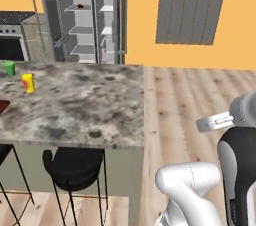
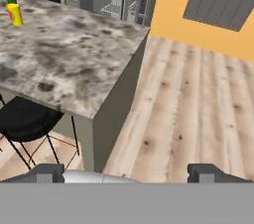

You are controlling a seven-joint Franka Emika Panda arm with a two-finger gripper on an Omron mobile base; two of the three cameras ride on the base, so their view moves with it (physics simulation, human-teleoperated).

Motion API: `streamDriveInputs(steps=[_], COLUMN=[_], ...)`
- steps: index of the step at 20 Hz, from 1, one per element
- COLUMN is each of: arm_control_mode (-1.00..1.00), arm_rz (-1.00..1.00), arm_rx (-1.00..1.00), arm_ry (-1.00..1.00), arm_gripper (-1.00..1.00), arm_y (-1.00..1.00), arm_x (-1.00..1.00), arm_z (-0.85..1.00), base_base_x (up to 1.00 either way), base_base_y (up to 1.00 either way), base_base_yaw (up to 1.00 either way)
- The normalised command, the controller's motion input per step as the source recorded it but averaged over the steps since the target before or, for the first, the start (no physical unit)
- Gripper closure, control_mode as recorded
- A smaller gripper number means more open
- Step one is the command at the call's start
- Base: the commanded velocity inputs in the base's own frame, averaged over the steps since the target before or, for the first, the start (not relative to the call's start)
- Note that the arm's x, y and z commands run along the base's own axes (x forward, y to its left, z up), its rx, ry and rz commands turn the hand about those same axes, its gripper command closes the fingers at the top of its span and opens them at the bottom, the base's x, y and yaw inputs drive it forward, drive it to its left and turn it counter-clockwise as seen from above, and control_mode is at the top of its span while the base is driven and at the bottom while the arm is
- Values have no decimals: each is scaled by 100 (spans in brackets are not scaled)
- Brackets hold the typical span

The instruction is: Gather the garlic and mushroom from the fridge and place them on a tray on the dining counter. Then gather the chicken drumstick and fish from the fridge and place them on the other tray.

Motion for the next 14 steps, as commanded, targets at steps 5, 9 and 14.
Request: streamDriveInputs(steps=[5, 9, 14], arm_control_mode=[100, 100, 100], arm_rz=[0, 0, 0], arm_rx=[0, 0, 0], arm_ry=[0, 0, 0], arm_gripper=[-100, -100, -100], arm_y=[0, 0, 0], arm_x=[0, 0, 0], arm_z=[0, 0, 0], base_base_x=[35, 11, 22], base_base_y=[-82, -95, -89], base_base_yaw=[34, 32, 33])
